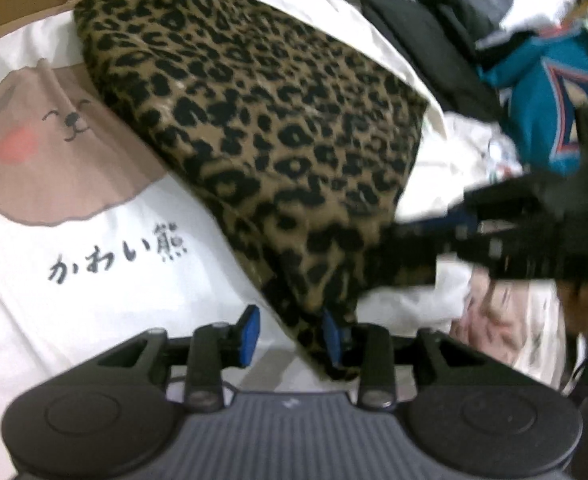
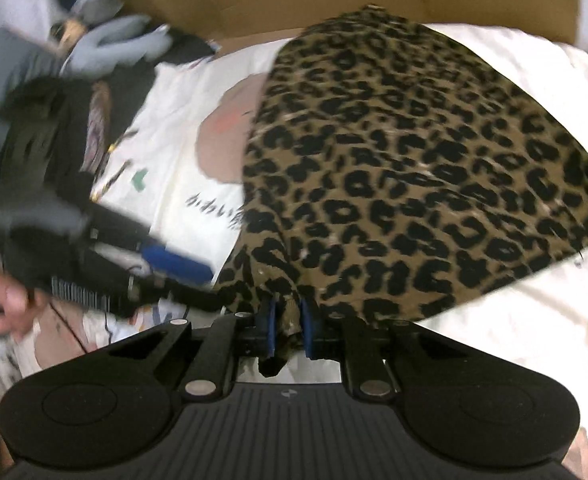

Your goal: Fold clothes

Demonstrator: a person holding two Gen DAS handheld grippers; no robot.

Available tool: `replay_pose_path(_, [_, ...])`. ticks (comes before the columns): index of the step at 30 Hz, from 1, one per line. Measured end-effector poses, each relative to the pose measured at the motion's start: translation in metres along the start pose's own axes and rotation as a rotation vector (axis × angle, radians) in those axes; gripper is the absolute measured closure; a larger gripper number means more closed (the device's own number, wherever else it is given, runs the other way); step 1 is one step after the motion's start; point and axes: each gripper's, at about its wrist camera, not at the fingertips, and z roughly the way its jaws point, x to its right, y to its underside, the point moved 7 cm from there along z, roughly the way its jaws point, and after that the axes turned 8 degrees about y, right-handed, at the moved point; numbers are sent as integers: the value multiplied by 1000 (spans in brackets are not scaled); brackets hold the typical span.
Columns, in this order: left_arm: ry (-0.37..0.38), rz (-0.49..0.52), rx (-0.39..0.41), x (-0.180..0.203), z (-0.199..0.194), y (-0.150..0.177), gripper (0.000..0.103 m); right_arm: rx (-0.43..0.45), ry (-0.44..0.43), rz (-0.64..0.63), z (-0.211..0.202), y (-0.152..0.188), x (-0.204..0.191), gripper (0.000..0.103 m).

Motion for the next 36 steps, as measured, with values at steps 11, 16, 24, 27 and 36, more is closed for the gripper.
replay_pose_path(11, [-29, -9, 68, 3, 7, -3, 91, -39, -103, -23, -4, 20, 16, 89])
replay_pose_path(16, [-21, -45, 106, -5, -16, -1, 98, -67, -209, 6, -7, 24, 9, 73])
replay_pose_path(24, [-54, -108, 98, -34, -37, 15, 98, -57, -181, -17, -7, 24, 11, 59])
replay_pose_path(27, [-66, -140, 81, -47, -37, 24, 99, -57, -151, -20, -1, 24, 16, 59])
replay_pose_path(36, [-68, -197, 64, -62, -51, 27, 101, -67, -19, -11, 21, 21, 43, 59])
